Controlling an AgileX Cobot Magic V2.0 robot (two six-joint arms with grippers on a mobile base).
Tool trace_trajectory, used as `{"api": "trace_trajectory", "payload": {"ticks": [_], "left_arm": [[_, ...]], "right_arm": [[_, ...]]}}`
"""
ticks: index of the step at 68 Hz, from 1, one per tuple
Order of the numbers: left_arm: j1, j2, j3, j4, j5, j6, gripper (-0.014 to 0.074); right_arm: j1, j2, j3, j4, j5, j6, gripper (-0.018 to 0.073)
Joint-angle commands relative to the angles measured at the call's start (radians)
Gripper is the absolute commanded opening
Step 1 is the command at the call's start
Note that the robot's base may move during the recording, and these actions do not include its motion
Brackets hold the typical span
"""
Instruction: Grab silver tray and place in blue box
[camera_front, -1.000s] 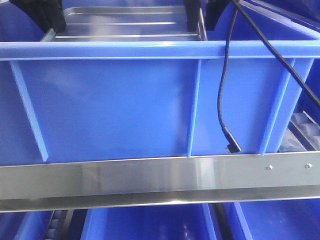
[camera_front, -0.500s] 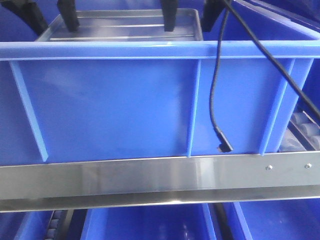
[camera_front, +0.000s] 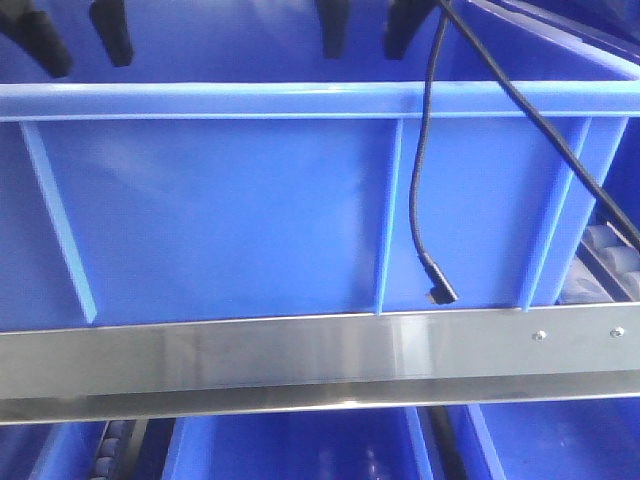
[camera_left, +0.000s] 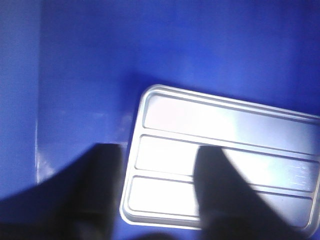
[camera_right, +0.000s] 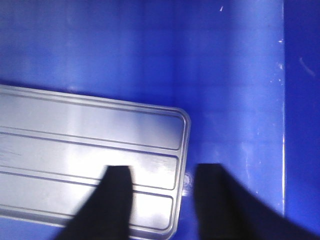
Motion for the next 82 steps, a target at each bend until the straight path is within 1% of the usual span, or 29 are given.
{"api": "trace_trajectory", "payload": {"ticks": [1,3,4,6,9,24,34,54,66,75,79,82], "left_arm": [[0.000,-0.045,-0.035,-0.003,-0.042,0.000,-0.0062],[0.000,-0.045,-0.035,-0.003,-0.042,0.000,-0.0116],[0.000,-0.045,-0.035,-0.003,-0.044,0.000,-0.0116],[0.000,-0.043,-0.035,-0.003,-0.048,0.000,-0.0086],[0.000,-0.041,-0.035,-0.005,-0.059,0.000,-0.0080],[0.000,-0.039,-0.035,0.002,-0.074,0.000,-0.0090],[-0.004,-0.082,0.016,-0.004,-0.136,0.000,-0.0090],[-0.004,-0.289,0.300,-0.006,-0.366,0.000,-0.0090],[-0.004,-0.478,0.505,-0.006,-0.566,0.004,-0.0090],[-0.004,-0.629,0.642,0.000,-0.704,0.005,-0.0090],[-0.004,-0.697,0.698,0.007,-0.764,0.009,-0.0090],[-0.004,-0.750,0.740,0.027,-0.807,0.009,-0.0090]], "right_arm": [[-0.004,-0.053,-0.041,-0.046,-0.084,-0.001,0.0149],[-0.004,-0.053,-0.041,-0.046,-0.089,-0.001,0.0089],[-0.004,-0.053,-0.041,-0.046,-0.092,-0.001,0.0061],[-0.004,-0.053,-0.041,-0.046,-0.101,0.000,0.0045],[-0.004,-0.051,-0.041,-0.046,-0.118,0.000,0.0060],[-0.002,-0.049,-0.041,-0.036,-0.199,-0.001,0.0057],[0.019,-0.068,0.008,-0.084,-0.255,-0.002,0.0057],[0.090,-0.193,0.223,-0.199,-0.512,-0.002,0.0057],[0.092,-0.332,0.393,-0.251,-0.664,-0.002,0.0057],[0.092,-0.471,0.539,-0.262,-0.786,-0.002,0.0057],[0.092,-0.536,0.615,-0.291,-0.854,-0.002,0.0057],[0.092,-0.588,0.676,-0.329,-0.919,-0.002,0.0057]]}}
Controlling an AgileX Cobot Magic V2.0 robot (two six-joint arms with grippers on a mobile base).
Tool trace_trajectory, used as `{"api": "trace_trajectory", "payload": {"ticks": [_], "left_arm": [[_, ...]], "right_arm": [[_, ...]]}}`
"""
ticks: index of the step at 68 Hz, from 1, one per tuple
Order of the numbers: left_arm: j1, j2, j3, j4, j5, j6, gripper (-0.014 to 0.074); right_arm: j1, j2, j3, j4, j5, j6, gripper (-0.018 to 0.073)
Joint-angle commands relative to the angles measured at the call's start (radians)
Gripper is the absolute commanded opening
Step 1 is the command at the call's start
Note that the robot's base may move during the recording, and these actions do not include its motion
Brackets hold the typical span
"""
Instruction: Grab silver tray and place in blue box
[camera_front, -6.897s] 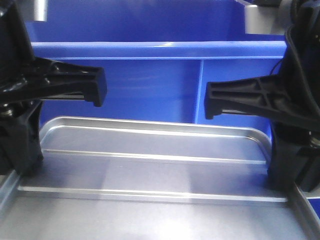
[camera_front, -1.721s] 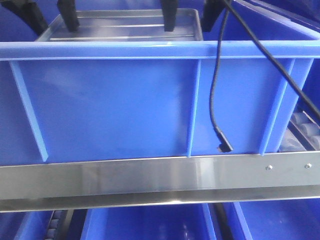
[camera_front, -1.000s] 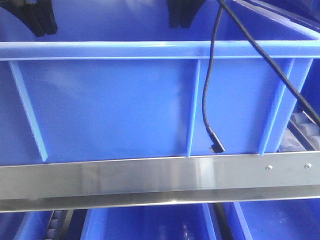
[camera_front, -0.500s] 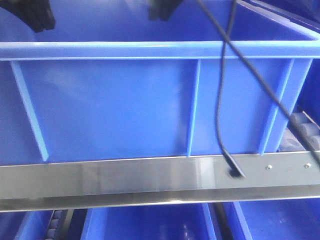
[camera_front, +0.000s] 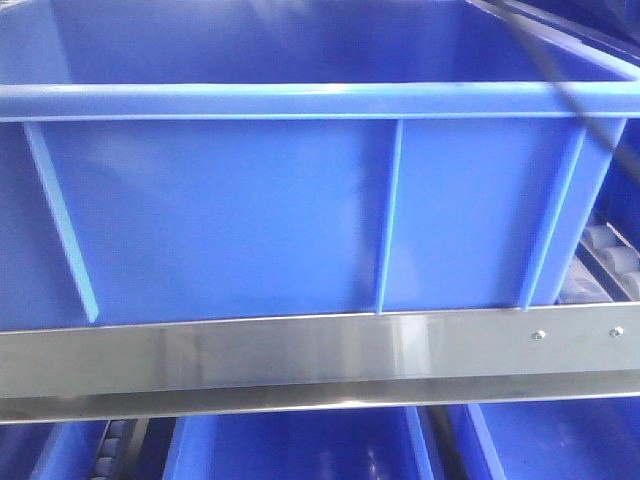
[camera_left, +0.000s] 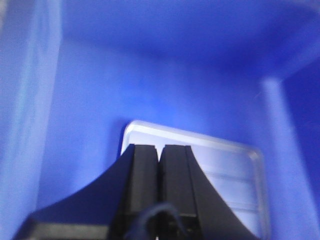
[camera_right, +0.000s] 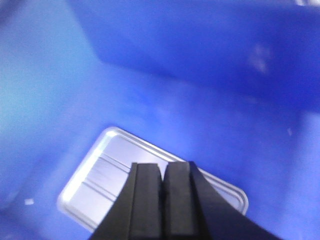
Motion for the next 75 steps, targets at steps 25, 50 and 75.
{"api": "trace_trajectory", "payload": {"ticks": [25,50,75], "left_arm": [[-0.044,-0.590,0.281,0.175,-0.252,0.007,-0.0090],[-0.075,-0.846,0.415,0.173,-0.205,0.007,-0.0090],[-0.075,-0.846,0.415,0.173,-0.197,0.007,-0.0090]], "right_arm": [[-0.003,-0.557,0.529,-0.248,-0.494,-0.001,0.0057],[-0.003,-0.844,0.711,-0.248,-0.462,-0.001,0.0057],[-0.003,-0.847,0.711,-0.248,-0.462,-0.001,0.0057]]}}
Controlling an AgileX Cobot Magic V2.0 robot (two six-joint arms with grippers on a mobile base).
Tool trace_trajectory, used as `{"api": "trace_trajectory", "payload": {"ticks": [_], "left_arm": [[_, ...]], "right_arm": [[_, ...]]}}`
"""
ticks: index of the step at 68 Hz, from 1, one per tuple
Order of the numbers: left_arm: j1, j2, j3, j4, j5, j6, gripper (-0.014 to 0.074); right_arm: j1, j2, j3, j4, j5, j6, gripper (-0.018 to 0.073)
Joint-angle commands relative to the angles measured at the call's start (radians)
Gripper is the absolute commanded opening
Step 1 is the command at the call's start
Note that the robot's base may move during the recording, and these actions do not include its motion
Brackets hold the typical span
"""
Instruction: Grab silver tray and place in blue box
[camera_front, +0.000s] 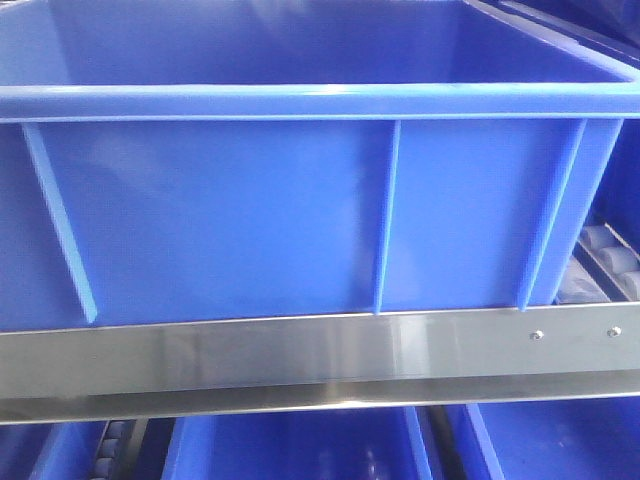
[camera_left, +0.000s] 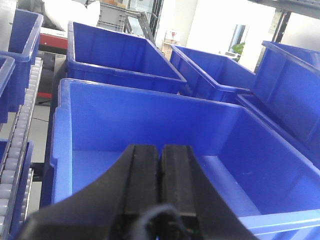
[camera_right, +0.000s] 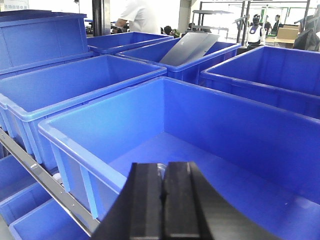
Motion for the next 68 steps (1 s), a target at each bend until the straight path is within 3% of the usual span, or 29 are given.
{"api": "trace_trajectory", "payload": {"ticks": [1,18,30,37,48,52,56,68], "left_arm": [[-0.007,0.009,-0.026,0.006,-0.083,-0.001,-0.0090],[-0.007,0.009,-0.026,0.006,-0.083,-0.001,-0.0090],[-0.007,0.009,-0.026,0.006,-0.083,-0.001,-0.0090],[-0.007,0.009,-0.026,0.006,-0.083,-0.001,-0.0090],[-0.007,0.009,-0.026,0.006,-0.083,-0.001,-0.0090],[-0.007,0.009,-0.026,0.006,-0.083,-0.001,-0.0090],[-0.007,0.009,-0.026,0.006,-0.084,-0.001,-0.0090],[-0.007,0.009,-0.026,0.006,-0.084,-0.001,-0.0090]], "right_arm": [[-0.003,-0.001,-0.027,-0.011,-0.052,-0.004,0.0057],[-0.003,-0.001,-0.020,-0.009,-0.038,-0.003,0.0057],[-0.045,-0.039,0.044,0.058,0.025,-0.025,0.0057],[-0.138,-0.130,0.125,0.209,0.012,-0.221,0.0057],[-0.362,-0.329,0.267,0.672,-0.038,-0.660,0.0057],[-0.435,-0.392,0.316,0.777,-0.058,-0.793,0.0057],[-0.498,-0.450,0.355,0.798,-0.068,-0.857,0.0057],[-0.624,-0.546,0.423,0.798,-0.062,-0.846,0.0057]]}}
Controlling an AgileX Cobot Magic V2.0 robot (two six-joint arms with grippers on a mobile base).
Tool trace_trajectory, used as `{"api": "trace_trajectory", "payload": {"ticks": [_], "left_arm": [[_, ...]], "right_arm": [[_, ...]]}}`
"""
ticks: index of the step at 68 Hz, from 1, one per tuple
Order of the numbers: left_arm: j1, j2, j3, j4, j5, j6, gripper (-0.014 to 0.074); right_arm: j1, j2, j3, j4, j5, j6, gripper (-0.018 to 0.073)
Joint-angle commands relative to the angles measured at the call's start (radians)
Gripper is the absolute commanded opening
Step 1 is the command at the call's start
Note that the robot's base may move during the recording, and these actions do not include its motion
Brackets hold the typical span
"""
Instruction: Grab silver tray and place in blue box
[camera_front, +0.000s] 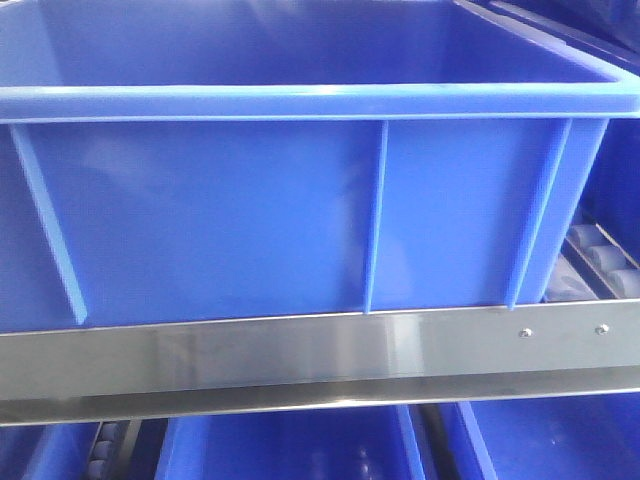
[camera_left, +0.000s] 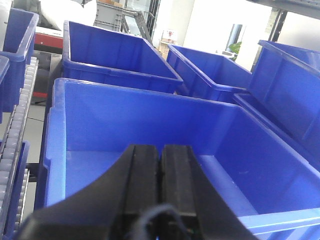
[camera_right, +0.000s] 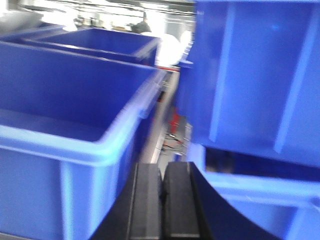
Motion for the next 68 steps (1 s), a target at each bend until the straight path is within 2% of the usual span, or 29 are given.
{"api": "trace_trajectory", "payload": {"ticks": [1,10,13,21,68], "left_arm": [[-0.007,0.009,-0.026,0.006,-0.086,-0.001,-0.0090],[-0.007,0.009,-0.026,0.006,-0.088,-0.001,-0.0090],[-0.007,0.009,-0.026,0.006,-0.090,-0.001,-0.0090],[-0.007,0.009,-0.026,0.006,-0.093,-0.001,-0.0090],[-0.007,0.009,-0.026,0.006,-0.093,-0.001,-0.0090]], "right_arm": [[-0.046,-0.025,-0.011,0.008,-0.097,-0.003,0.0057],[-0.060,-0.025,0.035,-0.001,-0.138,0.120,0.0057],[-0.060,-0.025,0.032,-0.024,-0.112,0.147,0.0057],[-0.060,-0.025,0.032,-0.097,-0.112,0.148,0.0057],[-0.060,-0.025,0.032,-0.098,-0.112,0.148,0.0057]]}}
